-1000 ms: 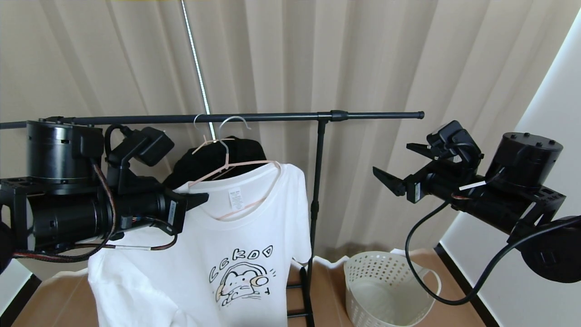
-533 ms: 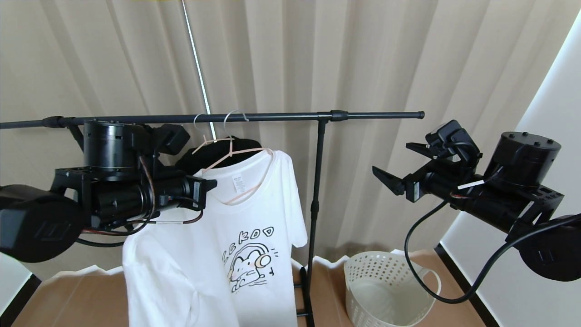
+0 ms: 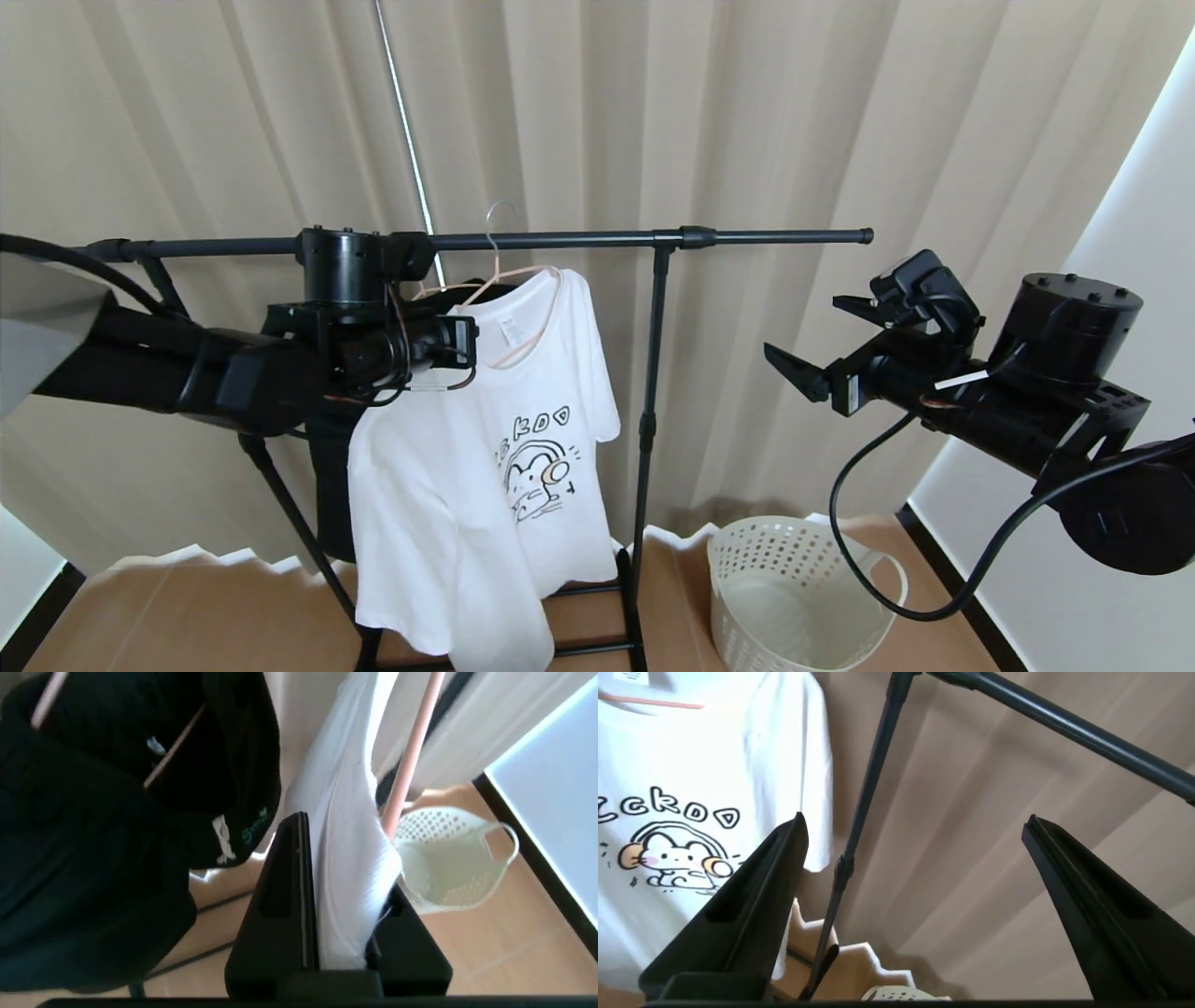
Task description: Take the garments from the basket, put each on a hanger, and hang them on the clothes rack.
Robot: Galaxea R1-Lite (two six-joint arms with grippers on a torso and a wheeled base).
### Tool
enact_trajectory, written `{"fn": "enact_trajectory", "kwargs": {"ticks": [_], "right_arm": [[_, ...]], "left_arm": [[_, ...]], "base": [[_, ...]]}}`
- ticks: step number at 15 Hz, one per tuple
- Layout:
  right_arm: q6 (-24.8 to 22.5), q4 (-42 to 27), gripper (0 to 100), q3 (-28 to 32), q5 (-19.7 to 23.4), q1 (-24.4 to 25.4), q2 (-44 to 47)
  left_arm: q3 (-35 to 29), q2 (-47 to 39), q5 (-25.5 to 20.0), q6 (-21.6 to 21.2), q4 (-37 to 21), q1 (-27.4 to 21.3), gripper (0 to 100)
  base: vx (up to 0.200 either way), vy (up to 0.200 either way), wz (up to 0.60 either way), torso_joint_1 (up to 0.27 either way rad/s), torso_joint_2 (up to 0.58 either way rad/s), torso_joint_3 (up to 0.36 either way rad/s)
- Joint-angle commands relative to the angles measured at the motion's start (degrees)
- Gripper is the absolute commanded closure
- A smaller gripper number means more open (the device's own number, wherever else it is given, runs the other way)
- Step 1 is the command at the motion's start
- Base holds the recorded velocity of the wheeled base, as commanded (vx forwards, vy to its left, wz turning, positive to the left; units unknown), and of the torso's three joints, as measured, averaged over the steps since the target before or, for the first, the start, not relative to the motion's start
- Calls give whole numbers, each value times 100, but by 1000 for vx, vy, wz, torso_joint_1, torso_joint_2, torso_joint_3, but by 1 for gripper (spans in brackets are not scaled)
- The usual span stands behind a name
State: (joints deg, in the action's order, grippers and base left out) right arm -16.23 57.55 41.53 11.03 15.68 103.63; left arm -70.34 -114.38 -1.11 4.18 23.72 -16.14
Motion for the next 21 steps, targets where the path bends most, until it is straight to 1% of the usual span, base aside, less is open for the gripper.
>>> {"fn": "enact_trajectory", "kwargs": {"ticks": [1, 2, 3, 4, 5, 7, 10, 17, 18, 19, 21], "right_arm": [[-3, 2, 0, 13, 4, -3, 25], [-3, 2, 0, 21, -5, -3, 61], [-3, 10, 0, 39, -5, -3, 87], [-3, 10, 0, 39, -5, -12, 96], [-3, 10, 0, 39, -5, -12, 105], [-3, 10, 0, 57, -5, -21, 105], [-3, 10, 0, 65, -5, -21, 175], [-3, 10, 0, 57, -5, -21, 184], [-3, 10, 0, 57, -5, -21, 184], [-3, 19, 0, 57, 4, -21, 175], [5, 19, 0, 39, 13, -21, 157]], "left_arm": [[-648, -787, 49, 48, 10, 58, 100], [-894, -972, 111, 153, 10, 85, 100], [-1395, -1341, 269, 364, -17, 120, 100], [-1553, -1473, 296, 382, -17, 155, 100], [-1843, -1710, 313, 487, -8, 217, 100], [-2124, -1947, 313, 698, -8, 225, 100], [-2274, -2079, 313, 760, -8, 225, 100], [-2256, -2132, 313, 760, -17, 269, 100], [-2230, -2123, 313, 760, -17, 269, 0], [-2177, -2097, 313, 768, -26, 269, 0], [-1527, -1481, 287, 751, -87, 261, 0]], "base": [[0, 0, 0, 0, 0, 0], [0, 0, 0, 0, 0, 0], [0, 0, 0, 0, 0, 0], [0, 0, 0, 0, 0, 0], [0, 0, 0, 0, 0, 0], [0, 0, 0, 0, 0, 0], [0, 0, 0, 0, 0, 0], [0, 0, 0, 0, 0, 0], [0, 0, 0, 0, 0, 0], [0, 0, 0, 0, 0, 0], [0, 0, 0, 0, 0, 0]]}}
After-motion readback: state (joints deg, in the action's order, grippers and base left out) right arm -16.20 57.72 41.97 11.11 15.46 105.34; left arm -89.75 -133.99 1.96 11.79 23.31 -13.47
